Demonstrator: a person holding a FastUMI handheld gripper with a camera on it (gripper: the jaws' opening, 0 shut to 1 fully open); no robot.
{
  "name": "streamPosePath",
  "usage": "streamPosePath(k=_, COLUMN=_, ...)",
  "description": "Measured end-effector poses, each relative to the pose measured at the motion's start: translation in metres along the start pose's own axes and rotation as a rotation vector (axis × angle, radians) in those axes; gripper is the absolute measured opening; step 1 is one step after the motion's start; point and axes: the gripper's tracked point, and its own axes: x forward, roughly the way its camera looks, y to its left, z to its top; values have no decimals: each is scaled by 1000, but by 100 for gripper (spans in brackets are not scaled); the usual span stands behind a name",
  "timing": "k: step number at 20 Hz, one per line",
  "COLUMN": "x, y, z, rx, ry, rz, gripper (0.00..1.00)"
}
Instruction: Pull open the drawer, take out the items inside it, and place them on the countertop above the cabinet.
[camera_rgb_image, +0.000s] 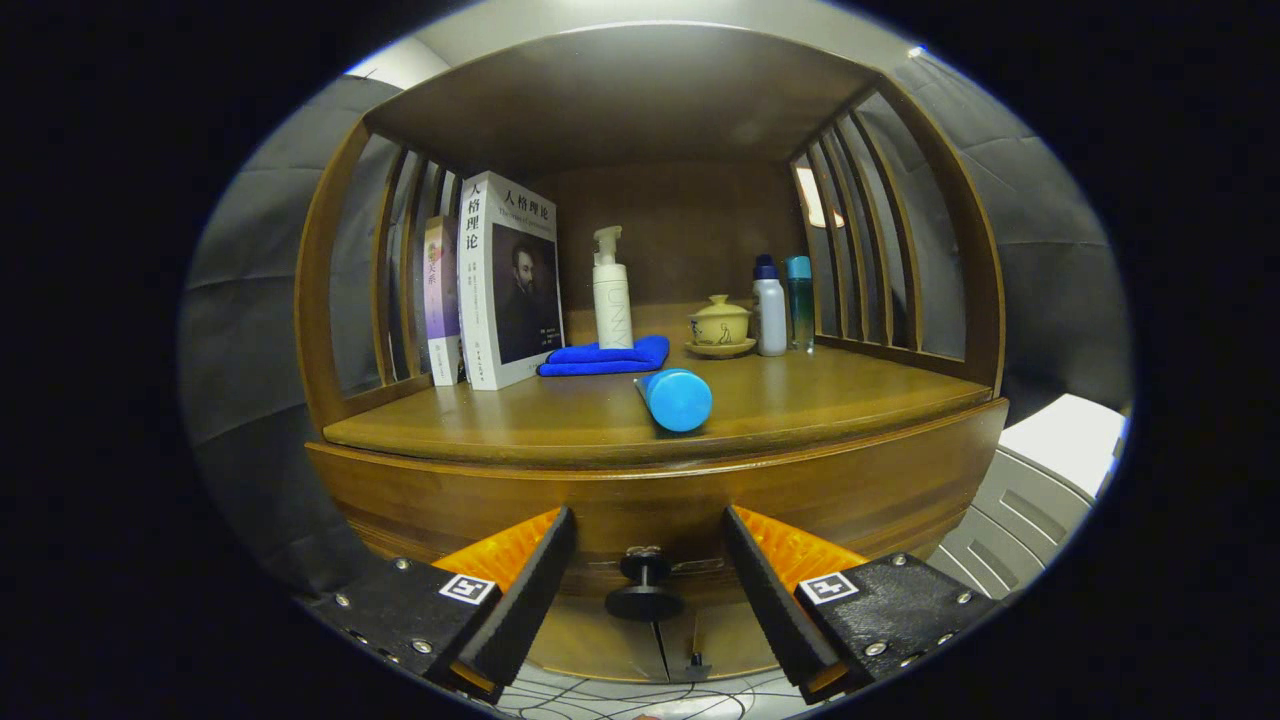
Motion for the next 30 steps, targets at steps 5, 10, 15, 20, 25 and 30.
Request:
streamPosePath(k=5, x=0, y=12, z=0, rx=11, ry=2, rz=35, gripper=94)
streamPosePath(k=10, x=-36, y=10, z=29, rx=-35, ry=-64, rz=14, gripper=95)
streamPosePath(k=15, x=-83, y=15, z=61, rx=-46, ry=-127, rz=1, gripper=95)
streamPosePath(k=20, x=-131, y=24, z=81, rx=-63, ry=-166, rz=4, gripper=95)
streamPosePath(k=25, x=-175, y=38, z=86, rx=-76, ry=-206, rz=13, gripper=95)
streamPosePath(k=30, x=-201, y=52, z=77, rx=-77, ry=-216, rz=44, gripper=95)
